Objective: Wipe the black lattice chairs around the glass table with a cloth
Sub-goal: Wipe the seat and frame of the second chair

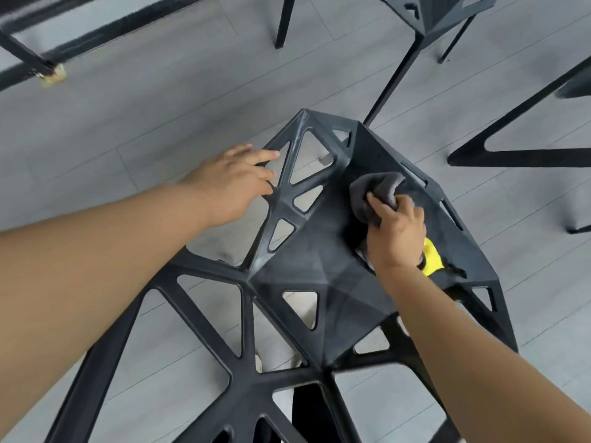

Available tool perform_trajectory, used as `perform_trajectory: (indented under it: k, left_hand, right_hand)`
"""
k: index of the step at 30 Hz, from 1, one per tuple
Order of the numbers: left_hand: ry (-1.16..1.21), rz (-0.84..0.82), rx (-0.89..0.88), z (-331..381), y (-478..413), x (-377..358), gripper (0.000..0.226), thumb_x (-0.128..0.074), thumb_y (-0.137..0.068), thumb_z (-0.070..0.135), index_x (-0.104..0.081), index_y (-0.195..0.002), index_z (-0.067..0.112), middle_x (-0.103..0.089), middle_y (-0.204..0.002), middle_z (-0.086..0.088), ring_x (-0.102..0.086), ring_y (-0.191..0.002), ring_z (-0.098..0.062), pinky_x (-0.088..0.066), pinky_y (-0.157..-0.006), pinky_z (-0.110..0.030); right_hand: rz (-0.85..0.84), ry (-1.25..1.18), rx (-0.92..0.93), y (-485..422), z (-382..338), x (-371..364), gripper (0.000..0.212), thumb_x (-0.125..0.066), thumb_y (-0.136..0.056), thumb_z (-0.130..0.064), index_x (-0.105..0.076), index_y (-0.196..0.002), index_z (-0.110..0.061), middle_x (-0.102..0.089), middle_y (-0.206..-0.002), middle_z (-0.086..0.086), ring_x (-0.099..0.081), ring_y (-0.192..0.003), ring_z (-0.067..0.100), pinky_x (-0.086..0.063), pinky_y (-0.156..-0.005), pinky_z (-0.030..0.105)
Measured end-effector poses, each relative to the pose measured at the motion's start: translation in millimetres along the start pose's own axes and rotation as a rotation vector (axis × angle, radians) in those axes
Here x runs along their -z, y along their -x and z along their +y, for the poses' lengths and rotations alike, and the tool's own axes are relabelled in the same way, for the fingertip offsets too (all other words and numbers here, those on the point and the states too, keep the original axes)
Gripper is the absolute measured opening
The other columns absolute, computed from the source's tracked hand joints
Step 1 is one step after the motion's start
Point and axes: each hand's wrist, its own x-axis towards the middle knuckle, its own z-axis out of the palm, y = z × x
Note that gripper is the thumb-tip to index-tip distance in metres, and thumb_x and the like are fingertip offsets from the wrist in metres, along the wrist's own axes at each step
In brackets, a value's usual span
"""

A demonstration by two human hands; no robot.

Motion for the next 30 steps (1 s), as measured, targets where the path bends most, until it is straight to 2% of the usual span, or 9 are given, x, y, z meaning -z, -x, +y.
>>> perform_trajectory:
  k: [4, 8, 10, 13, 19, 23, 26, 28, 30]
  left_hand:
    - [0.016, -0.005, -0.007, -2, 0, -4, 0.036, -0.068, -0.066, -0.011, -0.075, -0.092, 0.012, -0.070, -0.111, -0.004, -0.047, -0.128, -0.031, -0.035, -0.103, -0.049]
    - [0.077, 0.025, -0.004, -4, -1, -5, 0.038, -0.062, -0.065, -0.015, -0.075, -0.089, 0.010, -0.070, -0.109, -0.004, -0.049, -0.126, -0.032, -0.039, -0.099, -0.047]
    - [0.087, 0.046, -0.015, -3, -2, -4, 0.038, -0.050, -0.068, -0.010, -0.075, -0.086, 0.012, -0.071, -0.106, -0.002, -0.051, -0.124, -0.032, -0.042, -0.096, -0.045]
    - [0.102, 0.048, -0.039, -3, -3, -2, 0.046, -0.029, -0.071, 0.004, -0.074, -0.078, 0.015, -0.071, -0.100, -0.001, -0.056, -0.119, -0.029, -0.048, -0.090, -0.044]
    - [0.146, 0.059, -0.027, -3, -5, -1, 0.038, -0.030, -0.073, 0.008, -0.067, -0.066, 0.017, -0.072, -0.099, 0.000, -0.044, -0.122, -0.021, -0.048, -0.088, -0.040]
    - [0.168, 0.046, -0.015, -3, -4, -5, 0.041, -0.028, -0.073, 0.007, -0.067, -0.068, 0.017, -0.071, -0.100, 0.000, -0.050, -0.121, -0.024, -0.051, -0.088, -0.044]
    - [0.170, 0.051, -0.028, -5, -4, -5, 0.043, -0.026, -0.071, 0.007, -0.068, -0.068, 0.017, -0.071, -0.099, 0.000, -0.043, -0.123, -0.022, -0.048, -0.088, -0.043]
    - [0.165, 0.054, -0.027, -5, -3, -5, 0.043, -0.025, -0.069, 0.007, -0.067, -0.067, 0.018, -0.071, -0.099, 0.001, -0.046, -0.122, -0.022, -0.048, -0.086, -0.041]
    - [0.175, 0.062, -0.018, -5, -3, -7, 0.044, -0.025, -0.068, 0.007, -0.067, -0.065, 0.019, -0.071, -0.100, 0.001, -0.054, -0.119, -0.025, -0.049, -0.085, -0.040]
  right_hand:
    - [-0.065, 0.037, -0.094, -67, -41, -11, 0.054, -0.056, -0.087, -0.017, -0.044, -0.139, -0.028, -0.042, -0.133, 0.014, -0.038, -0.114, 0.039, -0.039, -0.090, 0.045]
    - [-0.171, -0.051, -0.176, -50, -89, -38, 0.061, -0.051, -0.089, -0.014, -0.032, -0.146, -0.025, -0.032, -0.138, 0.016, -0.034, -0.118, 0.040, -0.034, -0.094, 0.038]
    - [-0.186, -0.177, -0.071, -9, -109, -51, 0.064, -0.053, -0.084, -0.007, -0.038, -0.144, -0.020, -0.038, -0.131, 0.021, -0.043, -0.105, 0.041, -0.032, -0.090, 0.035]
    - [-0.225, -0.208, 0.096, 56, -124, -63, 0.069, -0.059, -0.067, 0.001, -0.050, -0.135, -0.011, -0.053, -0.111, 0.025, -0.051, -0.081, 0.040, -0.047, -0.076, 0.040]
    - [-0.450, -0.238, 0.321, 131, -99, -52, 0.073, -0.061, -0.053, -0.009, -0.059, -0.122, -0.032, -0.052, -0.094, 0.005, -0.052, -0.070, 0.031, -0.052, -0.052, 0.037]
    - [-0.206, -0.477, 0.092, 61, -99, -30, 0.064, -0.057, -0.070, -0.002, -0.056, -0.129, -0.026, -0.053, -0.109, 0.014, -0.049, -0.086, 0.035, -0.050, -0.070, 0.039]
    - [-0.111, -0.596, -0.200, -34, -109, -20, 0.070, -0.058, -0.084, -0.007, -0.031, -0.147, -0.023, -0.037, -0.132, 0.019, -0.040, -0.115, 0.036, -0.038, -0.095, 0.038]
    - [-0.131, -0.530, -0.228, -83, -118, -20, 0.070, -0.055, -0.087, -0.011, -0.024, -0.149, -0.025, -0.030, -0.142, 0.019, -0.033, -0.122, 0.038, -0.031, -0.101, 0.038]
    - [-0.174, -0.391, -0.129, -100, -129, -24, 0.064, -0.050, -0.088, -0.011, -0.031, -0.147, -0.029, -0.031, -0.144, 0.013, -0.032, -0.120, 0.038, -0.031, -0.093, 0.036]
